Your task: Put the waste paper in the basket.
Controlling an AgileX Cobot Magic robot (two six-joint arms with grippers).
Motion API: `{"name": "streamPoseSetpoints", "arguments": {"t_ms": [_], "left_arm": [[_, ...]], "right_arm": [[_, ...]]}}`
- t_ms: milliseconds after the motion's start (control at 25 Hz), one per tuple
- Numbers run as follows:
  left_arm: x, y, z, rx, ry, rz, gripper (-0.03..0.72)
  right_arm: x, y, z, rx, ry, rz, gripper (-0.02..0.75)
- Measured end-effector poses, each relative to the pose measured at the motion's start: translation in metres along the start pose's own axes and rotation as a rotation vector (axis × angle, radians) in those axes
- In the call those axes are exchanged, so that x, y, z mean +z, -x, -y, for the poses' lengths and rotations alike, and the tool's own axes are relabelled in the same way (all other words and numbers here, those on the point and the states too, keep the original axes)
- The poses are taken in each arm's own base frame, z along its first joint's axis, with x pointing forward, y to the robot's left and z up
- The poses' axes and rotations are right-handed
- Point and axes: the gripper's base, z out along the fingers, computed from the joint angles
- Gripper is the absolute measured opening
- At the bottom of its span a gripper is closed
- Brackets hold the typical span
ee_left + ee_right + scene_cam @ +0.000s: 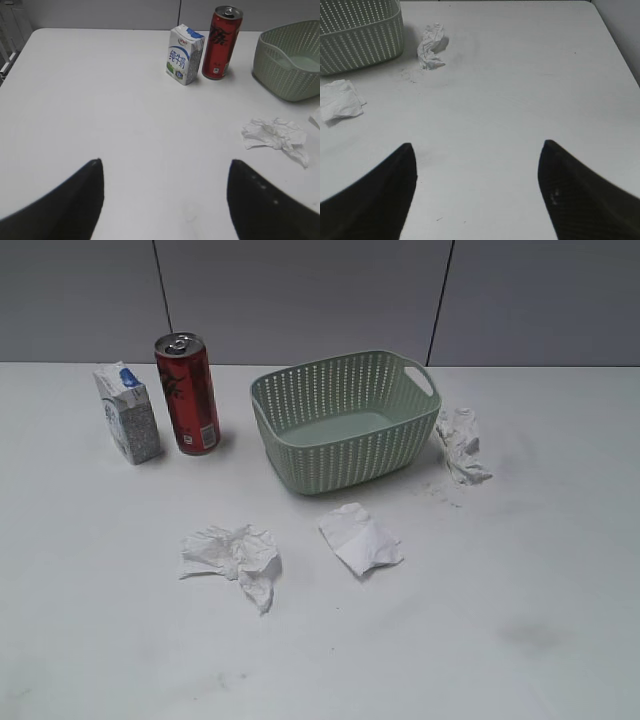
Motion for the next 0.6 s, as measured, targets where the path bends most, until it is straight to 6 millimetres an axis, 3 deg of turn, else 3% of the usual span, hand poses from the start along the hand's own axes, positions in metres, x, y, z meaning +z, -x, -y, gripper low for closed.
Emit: {"name": "streamPoseSetpoints", "arguments": {"t_ms": [600], "left_arm": [[0.0, 0.0, 0.0, 0.0, 0.0, 0.0, 0.585]], "right_arm": [[0.0, 0.0, 0.0, 0.0, 0.0, 0.0, 0.57]]}}
